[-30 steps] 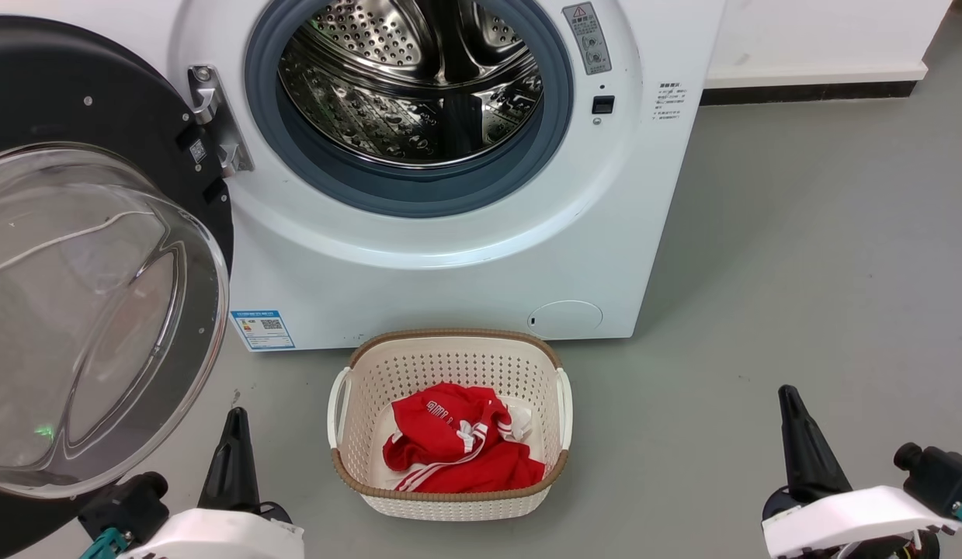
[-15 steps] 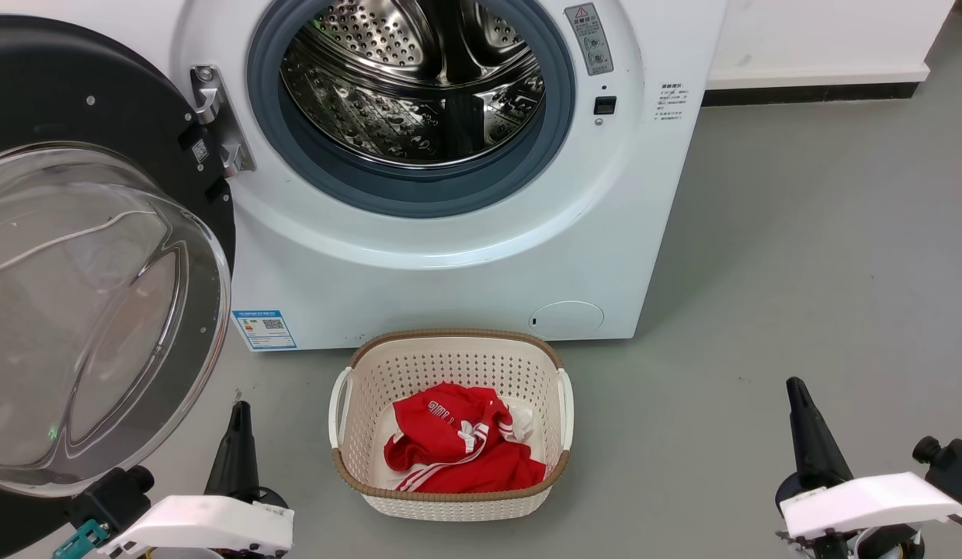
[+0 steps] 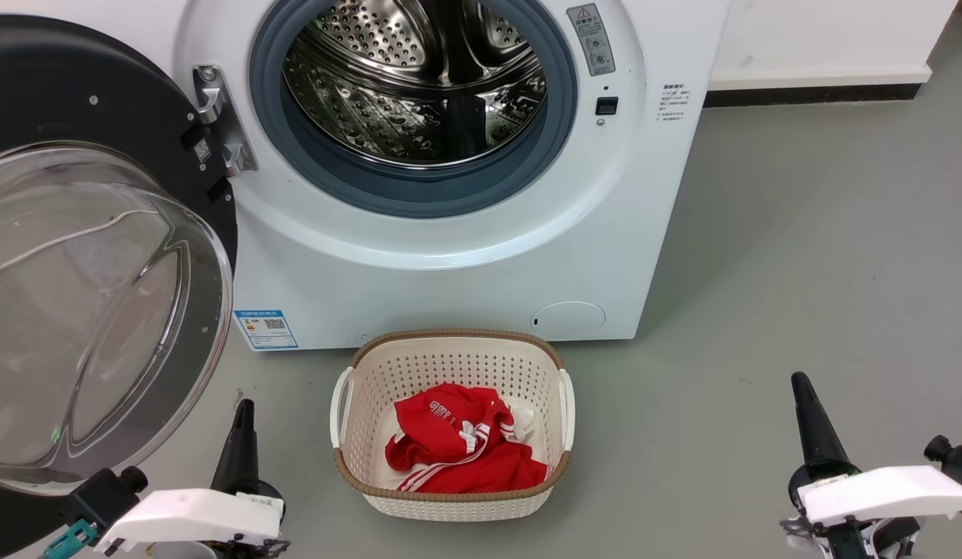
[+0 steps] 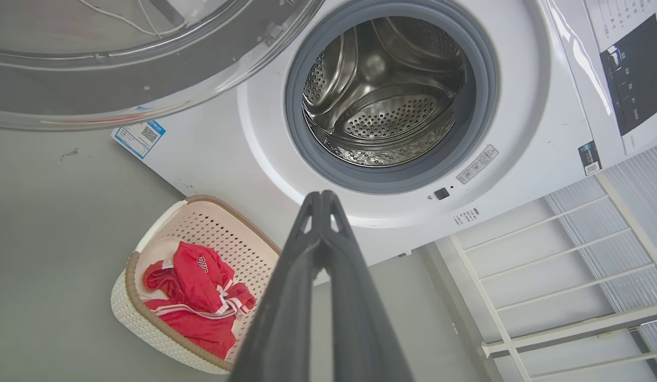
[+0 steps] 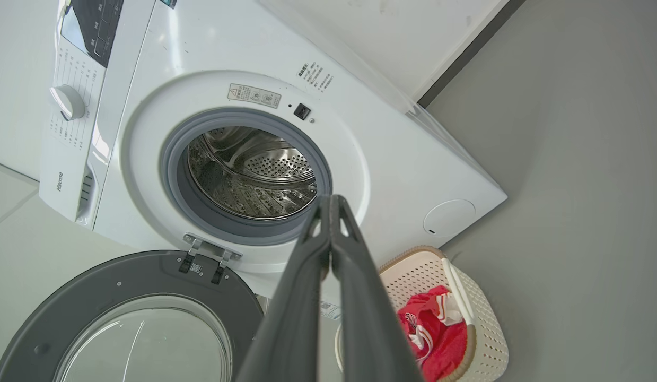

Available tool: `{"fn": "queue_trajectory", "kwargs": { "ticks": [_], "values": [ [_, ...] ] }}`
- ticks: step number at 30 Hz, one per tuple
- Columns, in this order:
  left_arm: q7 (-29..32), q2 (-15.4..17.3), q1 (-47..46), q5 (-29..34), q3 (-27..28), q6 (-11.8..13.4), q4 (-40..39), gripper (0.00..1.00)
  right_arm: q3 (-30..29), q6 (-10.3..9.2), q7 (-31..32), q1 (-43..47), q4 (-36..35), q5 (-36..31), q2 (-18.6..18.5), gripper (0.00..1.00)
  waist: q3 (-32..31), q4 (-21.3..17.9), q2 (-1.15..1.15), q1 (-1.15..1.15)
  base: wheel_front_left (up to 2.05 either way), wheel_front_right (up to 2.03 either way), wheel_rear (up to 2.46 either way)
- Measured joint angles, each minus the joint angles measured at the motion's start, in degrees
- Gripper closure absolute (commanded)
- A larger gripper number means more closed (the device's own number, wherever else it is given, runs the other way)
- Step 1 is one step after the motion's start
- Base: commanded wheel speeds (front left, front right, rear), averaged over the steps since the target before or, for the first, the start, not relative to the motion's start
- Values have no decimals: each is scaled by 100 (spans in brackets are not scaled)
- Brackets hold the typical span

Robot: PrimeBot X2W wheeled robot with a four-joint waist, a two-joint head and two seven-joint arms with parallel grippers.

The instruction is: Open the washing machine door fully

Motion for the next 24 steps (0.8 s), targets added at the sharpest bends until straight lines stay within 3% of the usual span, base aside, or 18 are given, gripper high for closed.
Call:
{"fn": "queue_trajectory", "kwargs": {
  "ticks": [24],
  "values": [
    [371, 2, -222, -1558, 83, -145, 211, 100, -138, -1, 379, -151, 101, 1468, -10, 100, -10, 27, 0, 0, 0, 0, 0]
  ]
}}
